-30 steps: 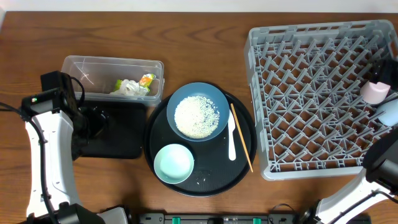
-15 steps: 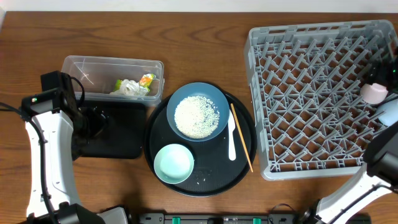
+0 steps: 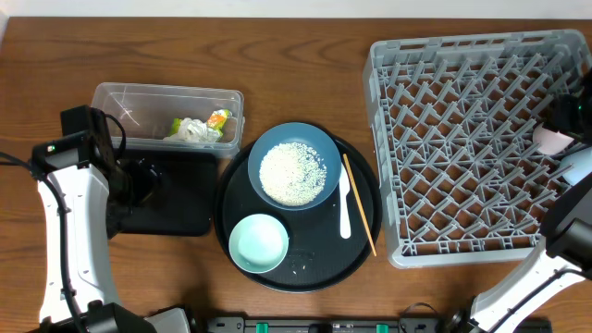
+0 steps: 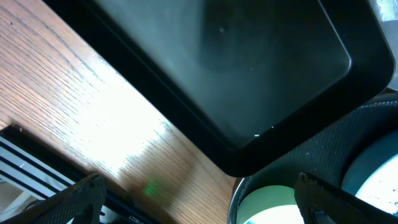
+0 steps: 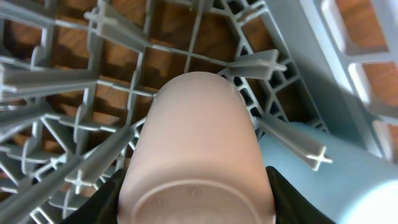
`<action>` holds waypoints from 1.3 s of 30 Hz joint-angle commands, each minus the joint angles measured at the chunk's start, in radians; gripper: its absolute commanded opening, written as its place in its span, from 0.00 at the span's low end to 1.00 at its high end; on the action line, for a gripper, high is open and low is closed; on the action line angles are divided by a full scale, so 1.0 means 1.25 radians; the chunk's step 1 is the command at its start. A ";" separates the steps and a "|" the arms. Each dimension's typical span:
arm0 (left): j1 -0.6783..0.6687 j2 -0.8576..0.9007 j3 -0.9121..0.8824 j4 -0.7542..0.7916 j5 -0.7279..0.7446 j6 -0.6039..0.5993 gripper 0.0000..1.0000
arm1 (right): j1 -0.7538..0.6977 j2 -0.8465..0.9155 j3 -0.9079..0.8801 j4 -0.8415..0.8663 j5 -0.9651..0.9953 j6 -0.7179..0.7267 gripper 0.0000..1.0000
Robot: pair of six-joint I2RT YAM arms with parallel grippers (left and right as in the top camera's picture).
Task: Sort waste into correct bins and load items into the dishwasher rack
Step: 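Lower the pink cup into the rack with right gripper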
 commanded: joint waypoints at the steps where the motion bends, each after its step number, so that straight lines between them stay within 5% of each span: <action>1: 0.003 0.004 -0.005 -0.005 -0.007 -0.004 0.98 | 0.011 -0.056 0.016 0.002 -0.007 0.005 0.24; 6: 0.003 0.004 -0.005 -0.005 -0.007 -0.004 0.98 | 0.011 -0.107 0.028 0.003 -0.007 0.005 0.06; 39: 0.003 0.004 -0.005 -0.005 -0.007 -0.004 0.98 | 0.022 -0.042 0.026 0.027 -0.047 0.010 0.07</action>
